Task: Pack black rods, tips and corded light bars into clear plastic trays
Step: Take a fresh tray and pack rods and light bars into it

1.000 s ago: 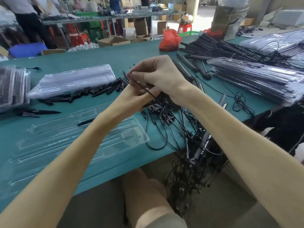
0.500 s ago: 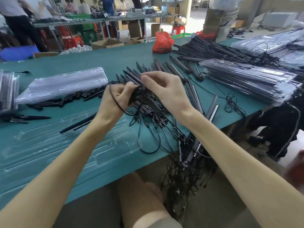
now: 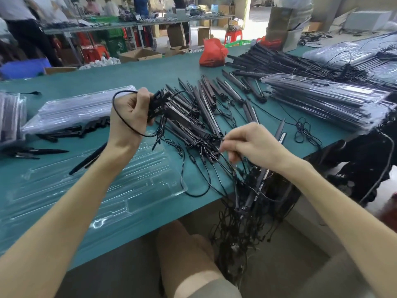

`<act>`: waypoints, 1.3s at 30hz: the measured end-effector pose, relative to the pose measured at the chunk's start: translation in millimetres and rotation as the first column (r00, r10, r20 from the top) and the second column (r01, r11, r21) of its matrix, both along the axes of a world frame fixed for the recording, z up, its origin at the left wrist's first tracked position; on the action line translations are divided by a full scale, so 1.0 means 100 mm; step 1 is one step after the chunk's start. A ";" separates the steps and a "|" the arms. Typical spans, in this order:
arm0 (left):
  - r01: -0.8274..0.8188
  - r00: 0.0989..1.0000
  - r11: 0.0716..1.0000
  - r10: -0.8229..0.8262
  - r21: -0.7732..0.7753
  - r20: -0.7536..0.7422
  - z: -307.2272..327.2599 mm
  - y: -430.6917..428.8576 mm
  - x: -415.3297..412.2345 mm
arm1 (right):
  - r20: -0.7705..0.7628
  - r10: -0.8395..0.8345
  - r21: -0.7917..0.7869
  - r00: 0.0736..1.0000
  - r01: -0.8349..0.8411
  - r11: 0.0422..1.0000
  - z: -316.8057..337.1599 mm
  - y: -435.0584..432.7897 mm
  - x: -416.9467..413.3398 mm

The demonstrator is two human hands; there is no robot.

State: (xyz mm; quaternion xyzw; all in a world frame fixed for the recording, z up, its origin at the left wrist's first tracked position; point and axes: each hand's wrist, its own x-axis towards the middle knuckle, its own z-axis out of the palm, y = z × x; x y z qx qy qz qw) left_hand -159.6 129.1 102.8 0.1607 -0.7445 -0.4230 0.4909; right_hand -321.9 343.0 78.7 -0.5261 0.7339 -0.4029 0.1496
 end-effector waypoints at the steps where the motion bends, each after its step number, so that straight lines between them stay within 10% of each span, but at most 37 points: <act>1: 0.012 1.000 1.000 -0.012 -0.001 0.013 -0.01 0.00 0.00 | 0.038 -0.023 -0.056 0.999 0.025 0.998 0.04 -0.02 -0.01; 17: 0.477 0.784 0.879 -0.434 0.017 0.443 -0.16 0.42 -0.20 | 0.068 0.095 -0.298 0.993 -0.071 0.952 0.73 -0.48 0.20; 25: 0.304 0.853 0.952 -0.258 -0.030 0.454 -0.26 0.43 -0.36 | 0.155 0.068 -0.258 0.986 -0.027 0.966 0.50 -0.69 0.13; 33: 0.103 0.866 0.994 -0.078 -0.023 0.493 -0.48 0.24 -0.33 | -0.491 -0.073 0.103 0.868 0.141 0.985 -0.06 -0.30 -0.14; 39: 0.000 0.915 0.994 0.044 -0.110 0.401 -0.26 0.18 -0.39 | -0.532 -0.119 0.095 0.838 0.199 0.975 -0.41 -0.01 -0.36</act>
